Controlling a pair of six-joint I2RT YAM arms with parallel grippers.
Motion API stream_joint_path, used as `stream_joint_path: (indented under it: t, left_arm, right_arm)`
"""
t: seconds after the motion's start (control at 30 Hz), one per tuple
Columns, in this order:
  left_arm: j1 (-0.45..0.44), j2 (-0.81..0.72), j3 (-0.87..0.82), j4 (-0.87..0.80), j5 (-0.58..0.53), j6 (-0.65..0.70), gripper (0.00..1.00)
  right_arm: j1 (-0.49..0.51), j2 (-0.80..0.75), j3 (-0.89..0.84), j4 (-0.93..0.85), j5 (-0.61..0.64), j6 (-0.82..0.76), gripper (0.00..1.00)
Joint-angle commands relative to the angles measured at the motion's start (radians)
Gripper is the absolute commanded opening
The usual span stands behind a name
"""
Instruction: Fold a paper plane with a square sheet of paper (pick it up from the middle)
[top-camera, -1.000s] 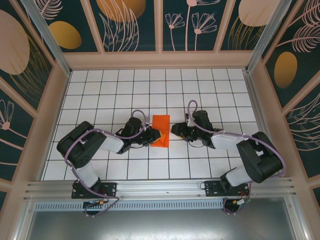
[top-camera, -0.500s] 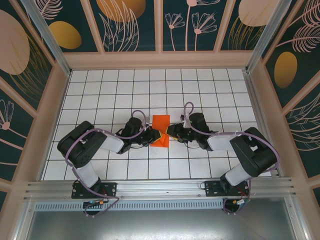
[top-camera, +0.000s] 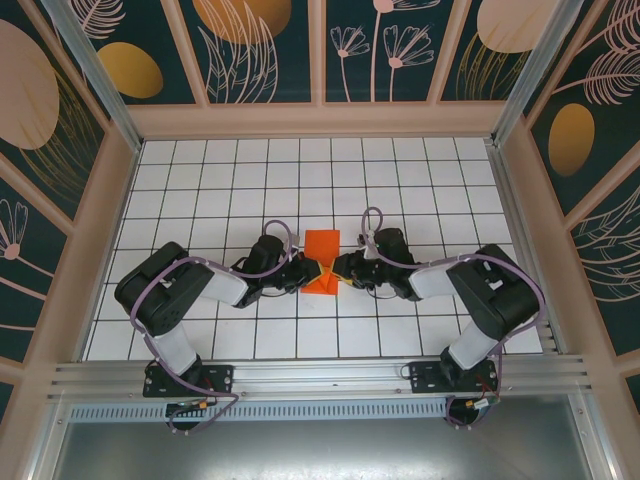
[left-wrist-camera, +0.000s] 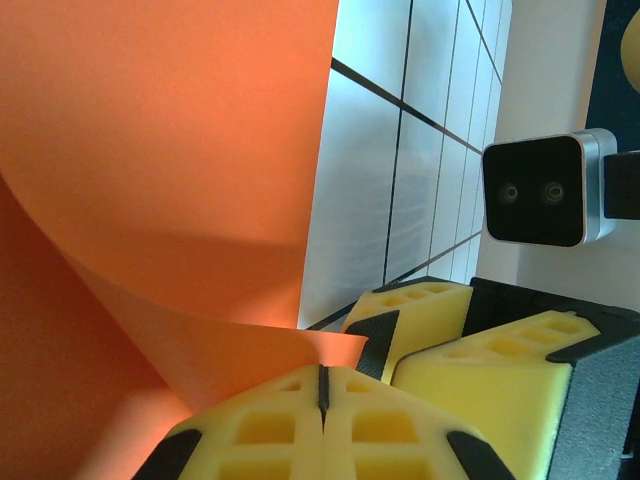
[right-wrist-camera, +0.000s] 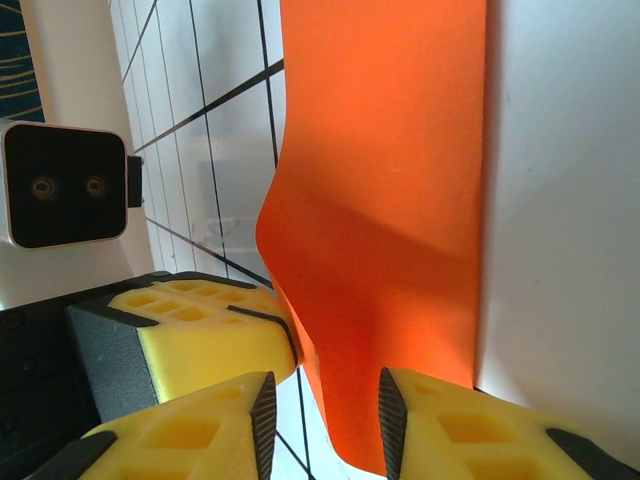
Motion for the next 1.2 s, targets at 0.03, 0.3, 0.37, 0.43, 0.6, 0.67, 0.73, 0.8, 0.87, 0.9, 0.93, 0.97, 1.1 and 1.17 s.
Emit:
stream_joint_path:
  t: [0.03,0.3,0.37,0.43,0.6,0.67,0.73,0.8,0.87,0.9,0.93,0.97,1.1,1.17]
  left_arm:
    - [-0.002,0.009,0.007,0.019,-0.001,-0.001,0.03]
    - [-0.002,0.002,0.003,0.022,0.0,-0.005,0.02]
    - [-0.002,-0.001,0.003,0.022,0.0,-0.005,0.02]
    - [-0.001,-0.004,0.004,0.022,0.0,-0.006,0.02]
    - [-0.001,-0.014,0.004,0.022,0.002,-0.005,0.02]
    - [-0.002,-0.025,0.004,0.02,0.003,-0.002,0.03]
    - [-0.002,-0.032,0.006,0.012,0.001,0.004,0.04]
    - [-0.002,-0.032,0.008,0.002,-0.002,0.01,0.06]
    - [-0.001,-0.032,0.014,-0.004,-0.001,0.016,0.08]
    - [-0.001,-0.032,0.019,-0.004,0.003,0.017,0.09]
    - [-0.001,-0.032,0.023,-0.003,0.009,0.019,0.09]
    - [-0.002,-0.03,0.028,0.0,0.014,0.019,0.09]
    - [-0.002,-0.012,0.051,-0.003,0.026,0.027,0.1]
    - [-0.002,0.0,0.06,-0.009,0.033,0.032,0.1]
  right_arm:
    - [0.01,0.027,0.031,0.053,-0.029,0.004,0.33]
    - [0.012,0.063,0.047,0.079,-0.047,-0.006,0.27]
    - [0.012,0.073,0.052,0.085,-0.052,-0.006,0.23]
    - [0.011,0.079,0.052,0.083,-0.05,-0.01,0.19]
    - [0.001,0.085,0.061,0.054,-0.036,-0.037,0.07]
    - [-0.007,0.084,0.067,0.031,-0.027,-0.058,0.05]
    - [-0.02,0.084,0.073,0.001,-0.021,-0.081,0.03]
    - [-0.03,0.083,0.076,-0.023,-0.015,-0.103,0.03]
    - [-0.03,0.081,0.081,-0.05,-0.014,-0.123,0.03]
    - [-0.029,0.082,0.084,-0.061,-0.012,-0.133,0.03]
    - [-0.03,0.082,0.086,-0.07,-0.013,-0.142,0.03]
    - [-0.058,0.084,0.089,-0.081,-0.012,-0.146,0.03]
    - [-0.068,0.089,0.098,-0.108,-0.009,-0.172,0.03]
    - [-0.074,0.093,0.105,-0.123,-0.006,-0.183,0.03]
